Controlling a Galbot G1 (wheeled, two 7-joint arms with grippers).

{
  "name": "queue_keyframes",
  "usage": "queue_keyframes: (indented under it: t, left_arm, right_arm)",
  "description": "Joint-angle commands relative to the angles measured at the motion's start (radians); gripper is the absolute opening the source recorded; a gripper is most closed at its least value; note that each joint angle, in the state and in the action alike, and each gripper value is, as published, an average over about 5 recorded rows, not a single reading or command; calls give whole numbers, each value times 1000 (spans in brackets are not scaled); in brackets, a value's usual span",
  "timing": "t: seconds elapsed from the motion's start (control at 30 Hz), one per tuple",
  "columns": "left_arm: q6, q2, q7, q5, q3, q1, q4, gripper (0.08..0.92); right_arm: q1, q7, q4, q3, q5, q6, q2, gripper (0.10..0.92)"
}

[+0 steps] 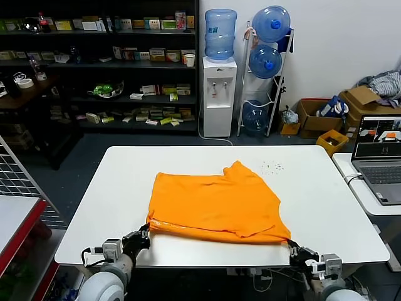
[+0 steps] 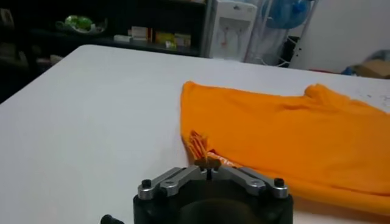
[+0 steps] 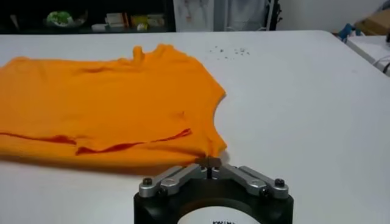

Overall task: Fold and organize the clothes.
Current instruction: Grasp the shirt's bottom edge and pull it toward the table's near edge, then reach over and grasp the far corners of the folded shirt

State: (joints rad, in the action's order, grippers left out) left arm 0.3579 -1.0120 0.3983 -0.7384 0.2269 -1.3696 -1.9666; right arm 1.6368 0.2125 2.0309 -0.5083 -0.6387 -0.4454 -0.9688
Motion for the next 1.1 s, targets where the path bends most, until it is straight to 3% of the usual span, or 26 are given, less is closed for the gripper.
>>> queue_keyframes:
  t: [0.03, 0.3, 0.47, 0.63, 0.8, 0.93, 1.1]
  left_arm:
    - [10, 31, 9, -39, 18, -115, -79, 130]
    - [16, 63, 5, -46, 74, -95, -126, 359]
    - [-27, 76, -36, -49, 78, 64, -65, 498]
    - [-79, 20, -95, -55, -23, 379, 178, 645]
    - [-73, -39, -156, -73, -166, 682, 491, 781]
    - [-13, -84, -196, -105, -274, 856, 722, 819]
    - [42, -125, -224, -108, -342, 953, 894, 822]
  right_arm:
    - [122, 18, 73, -13, 34, -16, 15, 243]
    - [49, 22, 121, -54, 28, -6, 68, 476]
    - [-229, -5, 40, -5, 16, 52, 100, 615]
    - [-690, 14, -227, 183, -10, 57, 49, 752]
    - [-1050, 10, -570, 378, -11, 60, -82, 818]
    - [-1203, -16, -821, 475, -22, 29, -195, 822]
    - [-1297, -57, -1015, 516, -22, -38, -302, 823]
